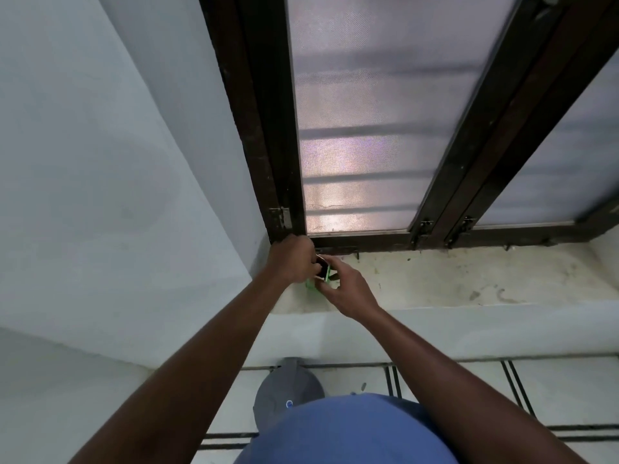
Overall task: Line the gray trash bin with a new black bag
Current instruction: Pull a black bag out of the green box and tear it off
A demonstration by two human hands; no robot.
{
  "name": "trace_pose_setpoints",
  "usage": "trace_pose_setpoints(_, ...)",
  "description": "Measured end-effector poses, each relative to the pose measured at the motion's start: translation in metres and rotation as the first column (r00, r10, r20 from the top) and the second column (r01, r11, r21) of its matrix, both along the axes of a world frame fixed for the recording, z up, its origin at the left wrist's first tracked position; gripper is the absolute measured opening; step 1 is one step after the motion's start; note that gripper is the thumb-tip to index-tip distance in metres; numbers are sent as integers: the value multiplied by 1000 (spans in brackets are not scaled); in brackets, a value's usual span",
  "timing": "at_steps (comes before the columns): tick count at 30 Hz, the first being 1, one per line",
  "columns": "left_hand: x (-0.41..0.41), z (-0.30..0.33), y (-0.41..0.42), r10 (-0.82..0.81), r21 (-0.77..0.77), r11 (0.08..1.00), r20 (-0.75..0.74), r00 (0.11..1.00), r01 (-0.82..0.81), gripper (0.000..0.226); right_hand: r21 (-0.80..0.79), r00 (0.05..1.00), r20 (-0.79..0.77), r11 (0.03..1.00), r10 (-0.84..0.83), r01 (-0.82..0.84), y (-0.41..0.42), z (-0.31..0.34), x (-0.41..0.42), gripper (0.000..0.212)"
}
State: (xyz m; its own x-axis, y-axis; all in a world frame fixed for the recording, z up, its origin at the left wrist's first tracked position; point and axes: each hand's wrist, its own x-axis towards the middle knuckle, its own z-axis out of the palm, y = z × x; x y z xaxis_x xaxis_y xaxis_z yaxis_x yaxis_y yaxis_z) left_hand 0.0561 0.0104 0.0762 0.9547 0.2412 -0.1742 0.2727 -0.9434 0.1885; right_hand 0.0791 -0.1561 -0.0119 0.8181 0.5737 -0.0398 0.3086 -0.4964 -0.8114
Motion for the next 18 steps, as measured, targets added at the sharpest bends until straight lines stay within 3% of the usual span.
trace_pose_setpoints(5,5,17,-16,-61,146,985,-175,983,87,28,-22,1000,6,1000,-7,7,5,-3,2,63)
trace_pose_setpoints(9,6,20,-16,-72,108,989,-236,969,100,27,-28,997,-80,1000,-9,6,9,-13,-1,68)
trace_pose_setpoints(12,2,28,-9,0,-9,1000,-97,995,-1,29,-37,991,-90,995,-95,91,8,-18,3,66)
trace_pose_setpoints(14,-7,41,-5,64,-54,997,32,997,-63,34,-86,989,16,985,-150,151,4,-18,10,64)
trace_pose_setpoints(18,-26,57,-2,239,-204,961,280,930,-185,21,-370,965,260,923,-6,106,-5,-8,27,65)
